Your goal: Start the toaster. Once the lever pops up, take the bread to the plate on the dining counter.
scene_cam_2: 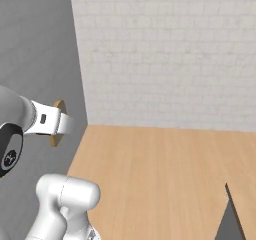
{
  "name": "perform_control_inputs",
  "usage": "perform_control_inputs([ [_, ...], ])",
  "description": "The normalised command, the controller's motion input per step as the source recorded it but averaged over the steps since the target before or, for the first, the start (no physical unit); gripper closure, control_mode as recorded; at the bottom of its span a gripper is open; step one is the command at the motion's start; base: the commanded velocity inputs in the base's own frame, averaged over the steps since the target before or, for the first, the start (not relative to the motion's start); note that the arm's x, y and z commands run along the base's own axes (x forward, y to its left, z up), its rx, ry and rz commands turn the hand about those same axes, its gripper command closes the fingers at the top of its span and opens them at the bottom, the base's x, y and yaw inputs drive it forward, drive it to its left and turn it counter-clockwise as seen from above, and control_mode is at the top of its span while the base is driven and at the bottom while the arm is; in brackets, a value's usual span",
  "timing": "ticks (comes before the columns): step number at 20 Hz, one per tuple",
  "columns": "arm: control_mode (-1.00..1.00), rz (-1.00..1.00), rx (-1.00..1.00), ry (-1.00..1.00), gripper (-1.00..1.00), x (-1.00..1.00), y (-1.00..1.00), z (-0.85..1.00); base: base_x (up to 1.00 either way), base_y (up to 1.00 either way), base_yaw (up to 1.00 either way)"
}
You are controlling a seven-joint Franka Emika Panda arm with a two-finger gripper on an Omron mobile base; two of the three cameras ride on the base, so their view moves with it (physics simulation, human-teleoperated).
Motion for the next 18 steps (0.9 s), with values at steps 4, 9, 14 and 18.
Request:
perform_control_inputs([
  [4, 1.00, 0.00, 0.00, 0.00, 1.00, 0.00, 0.00, 0.00, 1.00, 0.00, 0.00],
  [9, 1.00, 0.00, 0.00, 0.00, 1.00, 0.00, 0.00, 0.00, 1.00, 0.00, 0.00],
  [14, 1.00, 0.00, 0.00, 0.00, 1.00, 0.00, 0.00, 0.00, 1.00, -0.10, 0.00],
  [18, 1.00, 0.00, 0.00, 0.00, 1.00, 0.00, 0.00, 0.00, 1.00, -0.18, 0.01],
])
